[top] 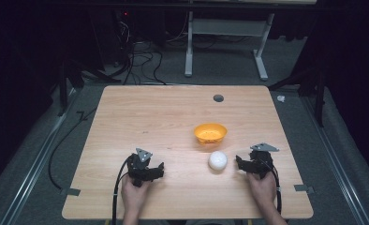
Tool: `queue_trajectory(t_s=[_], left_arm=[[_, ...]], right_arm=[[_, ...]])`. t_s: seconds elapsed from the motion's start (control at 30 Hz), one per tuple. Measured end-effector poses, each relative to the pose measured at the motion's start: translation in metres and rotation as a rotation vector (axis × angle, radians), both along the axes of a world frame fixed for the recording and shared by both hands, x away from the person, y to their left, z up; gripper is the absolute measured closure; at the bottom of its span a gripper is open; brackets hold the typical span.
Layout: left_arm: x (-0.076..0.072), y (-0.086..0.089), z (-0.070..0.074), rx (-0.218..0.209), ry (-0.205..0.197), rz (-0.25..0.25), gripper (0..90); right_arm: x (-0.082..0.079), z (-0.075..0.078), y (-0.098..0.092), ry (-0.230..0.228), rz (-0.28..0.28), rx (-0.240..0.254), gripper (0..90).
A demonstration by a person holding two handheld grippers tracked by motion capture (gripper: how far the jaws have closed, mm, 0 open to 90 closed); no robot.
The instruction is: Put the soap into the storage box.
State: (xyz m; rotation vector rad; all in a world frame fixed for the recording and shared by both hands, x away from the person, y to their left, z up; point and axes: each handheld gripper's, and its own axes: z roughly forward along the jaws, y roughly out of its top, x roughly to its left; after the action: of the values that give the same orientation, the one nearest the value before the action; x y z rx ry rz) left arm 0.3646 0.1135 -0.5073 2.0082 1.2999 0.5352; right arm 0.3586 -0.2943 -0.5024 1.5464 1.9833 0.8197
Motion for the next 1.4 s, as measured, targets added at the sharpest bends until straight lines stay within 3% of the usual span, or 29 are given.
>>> queue_trajectory(t_s=[0.4,0.5,0.87,1.13,1.4], left_arm=[[-0.001,0.000,0.000,0.000,0.001,-0.001,14.6],[-0.001,-0.001,0.000,0.001,0.000,-0.003,14.6],[-0.001,-0.001,0.000,-0.001,0.000,-0.001,14.6],[-0.001,-0.001,0.000,-0.001,0.000,-0.002,14.6],[-0.001,-0.001,0.000,-0.001,0.000,-0.002,14.6]], right_arm=[[0.000,0.000,0.000,0.001,0.006,0.002,22.6],[-0.001,0.000,-0.001,0.003,0.039,0.003,21.5],[-0.003,0.000,-0.001,0.008,0.062,-0.001,19.6],[-0.007,0.003,-0.004,0.013,0.059,0.039,24.2],[-0.022,0.013,0.002,-0.018,0.118,0.028,24.4]])
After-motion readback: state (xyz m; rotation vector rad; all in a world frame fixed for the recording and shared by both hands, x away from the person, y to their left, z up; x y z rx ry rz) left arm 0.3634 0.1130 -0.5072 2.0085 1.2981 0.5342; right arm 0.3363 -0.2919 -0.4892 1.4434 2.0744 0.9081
